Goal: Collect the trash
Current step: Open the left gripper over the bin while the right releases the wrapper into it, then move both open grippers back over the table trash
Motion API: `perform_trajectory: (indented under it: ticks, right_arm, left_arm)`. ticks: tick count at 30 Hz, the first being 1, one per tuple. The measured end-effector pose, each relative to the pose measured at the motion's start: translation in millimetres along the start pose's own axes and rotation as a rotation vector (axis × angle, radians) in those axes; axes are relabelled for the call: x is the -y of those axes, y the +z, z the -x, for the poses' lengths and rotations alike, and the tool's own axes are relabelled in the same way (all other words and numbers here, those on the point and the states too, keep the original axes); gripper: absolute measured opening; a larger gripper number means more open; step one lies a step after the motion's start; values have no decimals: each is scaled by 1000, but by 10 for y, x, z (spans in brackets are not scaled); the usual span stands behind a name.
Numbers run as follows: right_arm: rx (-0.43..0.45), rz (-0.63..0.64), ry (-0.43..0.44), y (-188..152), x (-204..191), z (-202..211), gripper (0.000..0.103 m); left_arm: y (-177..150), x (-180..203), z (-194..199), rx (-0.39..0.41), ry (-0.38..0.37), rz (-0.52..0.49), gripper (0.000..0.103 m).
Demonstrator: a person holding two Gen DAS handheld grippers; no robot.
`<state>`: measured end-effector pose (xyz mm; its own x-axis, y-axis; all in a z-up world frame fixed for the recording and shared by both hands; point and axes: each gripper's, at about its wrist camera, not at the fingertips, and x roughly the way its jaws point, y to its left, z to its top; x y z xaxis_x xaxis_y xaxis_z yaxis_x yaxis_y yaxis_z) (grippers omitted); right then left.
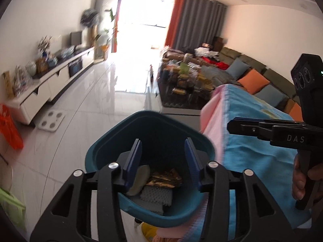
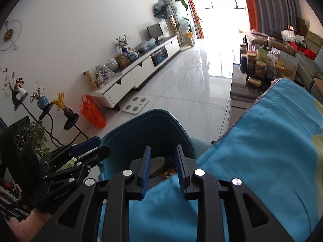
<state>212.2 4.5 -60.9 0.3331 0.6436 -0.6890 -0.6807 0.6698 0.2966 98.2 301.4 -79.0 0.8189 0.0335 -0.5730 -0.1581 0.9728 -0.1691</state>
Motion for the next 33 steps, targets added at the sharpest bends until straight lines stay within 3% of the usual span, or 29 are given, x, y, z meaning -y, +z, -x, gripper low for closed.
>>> perform_trajectory:
  ticks: [8,12,23,33]
  right_arm:
    - [108,-1,-36,-248,159,723,36]
    - [152,-35,-72,-466,325,1096,37]
    - [239,-203,-255,-1176,944,2068,39]
    - [314,-383,-423,-1769,1620,2790,42]
  left_arm:
    - [22,653,336,55,-157,-120,54]
    - [-25,1058,388,50,-243,-178,56]
    - [-203,2224,381,3,-456,-332,59]
    - [-261,3165,310,-21,-581,-460,62]
